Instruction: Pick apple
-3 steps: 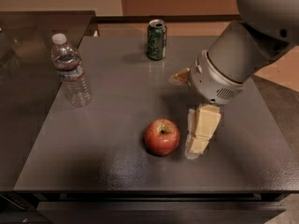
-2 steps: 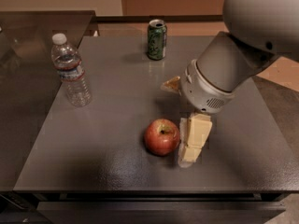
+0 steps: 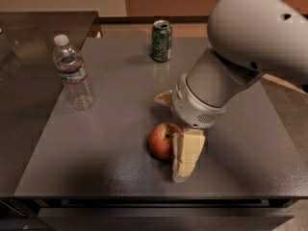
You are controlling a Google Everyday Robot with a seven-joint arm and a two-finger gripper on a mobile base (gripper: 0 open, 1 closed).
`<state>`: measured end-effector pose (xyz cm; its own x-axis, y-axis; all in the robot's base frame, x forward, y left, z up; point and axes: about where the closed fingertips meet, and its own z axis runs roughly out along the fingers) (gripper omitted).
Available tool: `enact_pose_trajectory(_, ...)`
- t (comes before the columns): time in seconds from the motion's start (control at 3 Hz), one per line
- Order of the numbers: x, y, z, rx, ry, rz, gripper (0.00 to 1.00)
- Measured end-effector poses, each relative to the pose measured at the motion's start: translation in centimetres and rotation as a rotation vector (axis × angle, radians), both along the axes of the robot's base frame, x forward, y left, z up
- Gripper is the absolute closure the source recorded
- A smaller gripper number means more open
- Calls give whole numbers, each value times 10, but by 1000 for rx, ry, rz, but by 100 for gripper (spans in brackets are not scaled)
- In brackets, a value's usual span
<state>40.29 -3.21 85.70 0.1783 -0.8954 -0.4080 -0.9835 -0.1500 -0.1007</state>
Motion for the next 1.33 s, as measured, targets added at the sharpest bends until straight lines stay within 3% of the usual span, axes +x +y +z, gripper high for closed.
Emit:
enact_pose_trajectory(0.33,0,2,-7,-12,3,-1,18)
enact_pose_trajectory(1.0,6,-2,-10,-19,-12,-1,65)
enact_pose_trajectory(1.33,9,-2,4,-6,-33,-2,88)
